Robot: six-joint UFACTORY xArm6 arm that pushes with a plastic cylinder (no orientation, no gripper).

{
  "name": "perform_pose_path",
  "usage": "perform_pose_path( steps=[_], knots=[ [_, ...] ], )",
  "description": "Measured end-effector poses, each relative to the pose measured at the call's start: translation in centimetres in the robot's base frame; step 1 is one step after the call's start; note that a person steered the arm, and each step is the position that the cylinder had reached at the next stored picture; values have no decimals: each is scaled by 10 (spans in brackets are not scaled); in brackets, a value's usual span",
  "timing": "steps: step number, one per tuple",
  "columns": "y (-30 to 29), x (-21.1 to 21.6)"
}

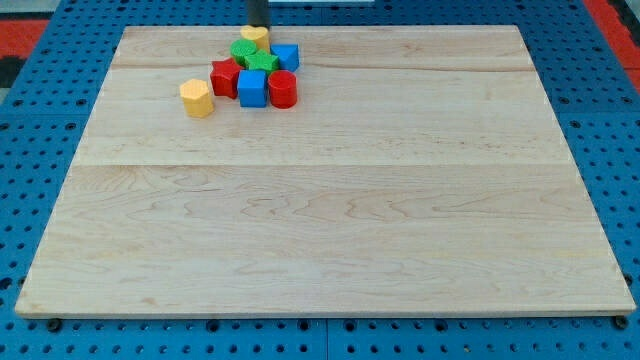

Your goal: Place yellow heart close diagonally towards blue triangle

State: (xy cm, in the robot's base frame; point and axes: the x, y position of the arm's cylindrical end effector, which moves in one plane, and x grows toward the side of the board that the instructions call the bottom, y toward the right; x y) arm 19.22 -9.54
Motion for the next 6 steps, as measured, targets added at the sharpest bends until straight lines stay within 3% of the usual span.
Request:
perform_pose_path(
  steps=[3,4,6],
  knots=[
    [-85,8],
    [-28,25],
    [33,39]
  ],
)
